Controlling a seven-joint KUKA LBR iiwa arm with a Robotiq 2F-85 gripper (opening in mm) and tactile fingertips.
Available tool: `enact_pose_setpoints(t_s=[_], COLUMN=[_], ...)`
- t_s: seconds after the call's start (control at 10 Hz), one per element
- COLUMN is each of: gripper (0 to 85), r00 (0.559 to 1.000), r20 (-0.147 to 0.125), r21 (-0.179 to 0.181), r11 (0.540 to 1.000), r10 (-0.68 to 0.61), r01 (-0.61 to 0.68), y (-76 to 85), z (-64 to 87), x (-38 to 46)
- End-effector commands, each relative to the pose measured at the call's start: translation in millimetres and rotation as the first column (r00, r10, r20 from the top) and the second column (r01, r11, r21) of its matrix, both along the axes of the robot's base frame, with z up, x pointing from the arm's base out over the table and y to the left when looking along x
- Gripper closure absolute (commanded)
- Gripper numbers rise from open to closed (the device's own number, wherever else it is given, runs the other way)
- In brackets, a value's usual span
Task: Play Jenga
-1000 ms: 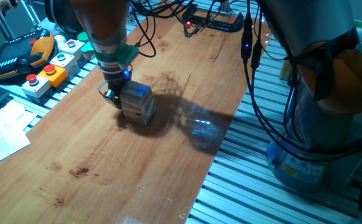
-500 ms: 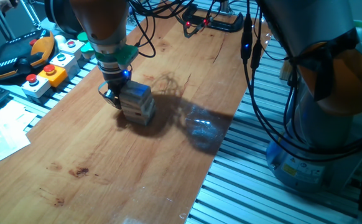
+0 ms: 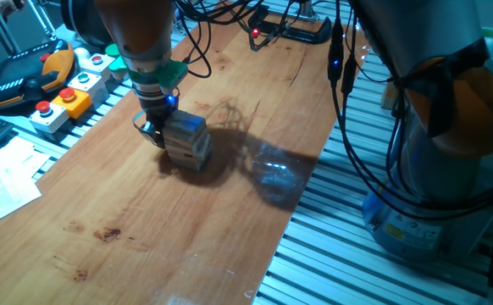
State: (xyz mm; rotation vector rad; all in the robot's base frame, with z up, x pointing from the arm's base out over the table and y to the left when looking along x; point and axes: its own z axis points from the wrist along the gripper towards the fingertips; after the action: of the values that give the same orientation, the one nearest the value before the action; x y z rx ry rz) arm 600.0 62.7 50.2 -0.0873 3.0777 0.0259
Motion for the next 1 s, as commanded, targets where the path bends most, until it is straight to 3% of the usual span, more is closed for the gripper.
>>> enact_pose_setpoints(t_s=[0.0, 0.9], gripper=[84.0, 84.0], r00=[1.000, 1.000], r20=[0.000, 0.000], r21=[-0.002, -0.003], r11=[1.000, 1.000], r10=[0.000, 0.000], r01=[0.000, 0.000], y=[0.0, 0.5], z=[0.0, 0.6], x=[-0.1, 1.0])
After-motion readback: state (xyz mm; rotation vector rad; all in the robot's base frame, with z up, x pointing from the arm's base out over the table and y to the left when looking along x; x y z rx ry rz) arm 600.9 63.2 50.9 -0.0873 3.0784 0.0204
